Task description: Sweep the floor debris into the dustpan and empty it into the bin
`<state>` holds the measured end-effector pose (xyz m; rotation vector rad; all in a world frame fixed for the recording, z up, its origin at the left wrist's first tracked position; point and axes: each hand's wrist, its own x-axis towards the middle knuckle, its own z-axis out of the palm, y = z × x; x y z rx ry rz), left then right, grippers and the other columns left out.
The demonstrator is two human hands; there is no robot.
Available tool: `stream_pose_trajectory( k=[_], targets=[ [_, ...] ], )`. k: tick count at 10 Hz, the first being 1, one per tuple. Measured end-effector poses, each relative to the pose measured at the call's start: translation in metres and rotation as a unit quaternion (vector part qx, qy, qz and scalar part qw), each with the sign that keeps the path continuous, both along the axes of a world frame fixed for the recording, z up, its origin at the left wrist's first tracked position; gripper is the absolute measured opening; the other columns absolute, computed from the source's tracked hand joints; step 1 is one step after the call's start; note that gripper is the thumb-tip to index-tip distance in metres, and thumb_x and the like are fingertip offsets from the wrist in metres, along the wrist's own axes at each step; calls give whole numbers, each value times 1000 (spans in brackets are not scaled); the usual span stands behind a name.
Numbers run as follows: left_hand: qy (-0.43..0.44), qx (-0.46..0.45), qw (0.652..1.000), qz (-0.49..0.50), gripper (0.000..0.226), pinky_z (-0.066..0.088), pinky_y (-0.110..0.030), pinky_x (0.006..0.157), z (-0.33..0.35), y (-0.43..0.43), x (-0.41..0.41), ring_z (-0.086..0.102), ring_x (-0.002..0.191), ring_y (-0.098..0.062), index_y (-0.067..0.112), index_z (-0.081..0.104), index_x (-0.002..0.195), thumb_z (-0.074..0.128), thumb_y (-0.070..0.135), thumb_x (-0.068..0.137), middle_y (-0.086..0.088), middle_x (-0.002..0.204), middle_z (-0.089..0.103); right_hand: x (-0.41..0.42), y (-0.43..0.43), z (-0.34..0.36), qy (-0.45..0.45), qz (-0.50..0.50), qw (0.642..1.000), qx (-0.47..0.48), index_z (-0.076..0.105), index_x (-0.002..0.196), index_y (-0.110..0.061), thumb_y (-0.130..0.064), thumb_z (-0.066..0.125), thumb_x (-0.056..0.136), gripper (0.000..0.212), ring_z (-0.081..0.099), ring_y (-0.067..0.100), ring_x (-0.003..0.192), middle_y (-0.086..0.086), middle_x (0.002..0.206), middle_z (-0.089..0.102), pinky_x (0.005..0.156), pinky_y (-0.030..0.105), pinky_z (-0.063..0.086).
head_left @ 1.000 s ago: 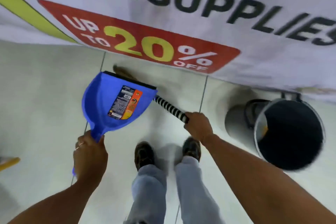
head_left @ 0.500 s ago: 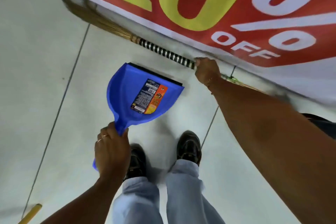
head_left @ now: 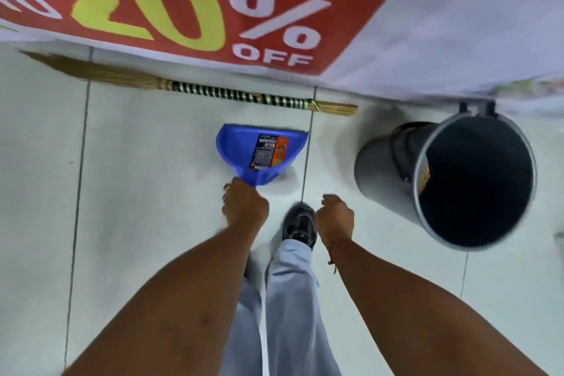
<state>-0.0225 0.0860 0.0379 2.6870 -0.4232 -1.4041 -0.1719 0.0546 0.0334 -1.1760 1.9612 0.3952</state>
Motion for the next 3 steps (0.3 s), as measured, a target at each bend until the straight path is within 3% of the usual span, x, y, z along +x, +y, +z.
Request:
stream_pose_trajectory(
  k=[2, 3],
  targets=[
    [76, 24, 997, -8, 61, 36, -46, 104, -22, -10, -39, 40, 128, -38, 3, 23, 138, 56, 13, 87, -21, 140, 34, -7, 0, -3, -20, -10, 999, -49, 54, 131, -13, -1, 42, 85, 49, 53, 32, 122, 12, 130, 62, 100, 29, 41],
    [30, 16, 999, -27, 72, 32, -47, 107, -15, 0, -44, 34, 133, -37, 6, 11, 145, 55, 20, 89, -18, 146, 28, -10, 2, 3, -19, -7, 999, -48, 53, 133, -13, -1, 40, 86, 50, 53, 31, 122, 13, 130, 62, 99, 29, 42]
  ],
)
